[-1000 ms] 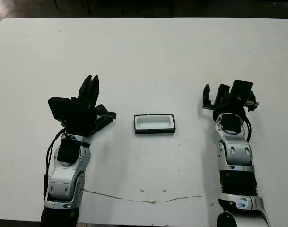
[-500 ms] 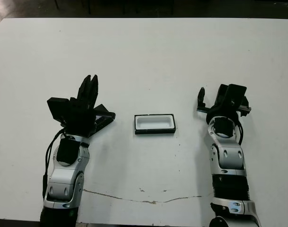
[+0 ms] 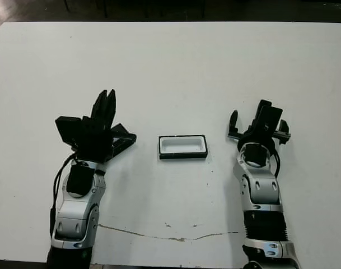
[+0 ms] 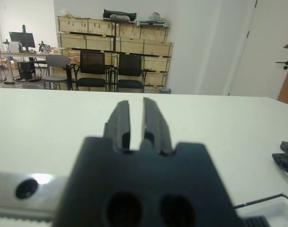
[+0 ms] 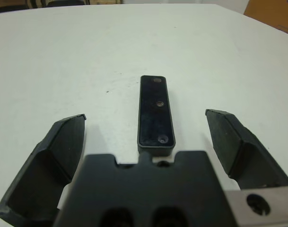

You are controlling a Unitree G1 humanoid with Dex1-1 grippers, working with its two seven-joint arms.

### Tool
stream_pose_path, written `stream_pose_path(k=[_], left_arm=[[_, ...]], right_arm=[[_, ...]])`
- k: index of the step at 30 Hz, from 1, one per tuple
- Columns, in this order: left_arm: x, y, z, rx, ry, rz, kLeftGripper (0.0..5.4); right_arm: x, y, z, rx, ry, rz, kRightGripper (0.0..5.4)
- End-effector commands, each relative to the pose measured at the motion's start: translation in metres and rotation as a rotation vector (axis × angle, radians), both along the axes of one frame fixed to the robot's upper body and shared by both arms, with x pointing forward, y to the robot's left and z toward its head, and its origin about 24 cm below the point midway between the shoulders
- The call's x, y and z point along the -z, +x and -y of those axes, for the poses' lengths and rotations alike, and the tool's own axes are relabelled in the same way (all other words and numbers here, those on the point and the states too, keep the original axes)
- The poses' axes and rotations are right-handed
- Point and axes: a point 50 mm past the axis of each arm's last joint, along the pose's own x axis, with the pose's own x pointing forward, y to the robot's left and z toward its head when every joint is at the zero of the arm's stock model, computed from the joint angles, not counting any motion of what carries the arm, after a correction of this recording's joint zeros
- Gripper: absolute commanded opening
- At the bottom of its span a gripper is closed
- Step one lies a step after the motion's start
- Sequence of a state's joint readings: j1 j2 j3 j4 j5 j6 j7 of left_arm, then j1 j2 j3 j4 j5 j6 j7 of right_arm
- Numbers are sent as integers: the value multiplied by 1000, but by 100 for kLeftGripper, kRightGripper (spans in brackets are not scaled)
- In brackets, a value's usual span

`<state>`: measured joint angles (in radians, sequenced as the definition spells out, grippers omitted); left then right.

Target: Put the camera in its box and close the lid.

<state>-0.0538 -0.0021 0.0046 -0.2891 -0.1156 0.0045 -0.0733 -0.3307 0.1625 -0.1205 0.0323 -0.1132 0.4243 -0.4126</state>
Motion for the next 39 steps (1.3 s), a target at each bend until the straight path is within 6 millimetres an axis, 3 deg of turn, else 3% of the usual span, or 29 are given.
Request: stream_pose_path(k=[1, 8, 24, 27, 39], left_arm=[[8, -2, -4, -10, 16, -47, 0], [8, -1, -5, -7, 23, -46, 0], [8, -1, -3, -3, 24, -49, 0], [8, 0, -3, -1, 21, -50, 0], [9, -1, -1, 2, 29, -46, 0]], right_arm=[[27, -9, 5, 61, 22, -117, 530], [30, -9, 7, 117, 149, -19, 394], [28, -8, 18, 112, 138, 31, 41], [26, -6, 20, 104, 108, 24, 16], [19, -10, 27, 72, 9, 70, 16]])
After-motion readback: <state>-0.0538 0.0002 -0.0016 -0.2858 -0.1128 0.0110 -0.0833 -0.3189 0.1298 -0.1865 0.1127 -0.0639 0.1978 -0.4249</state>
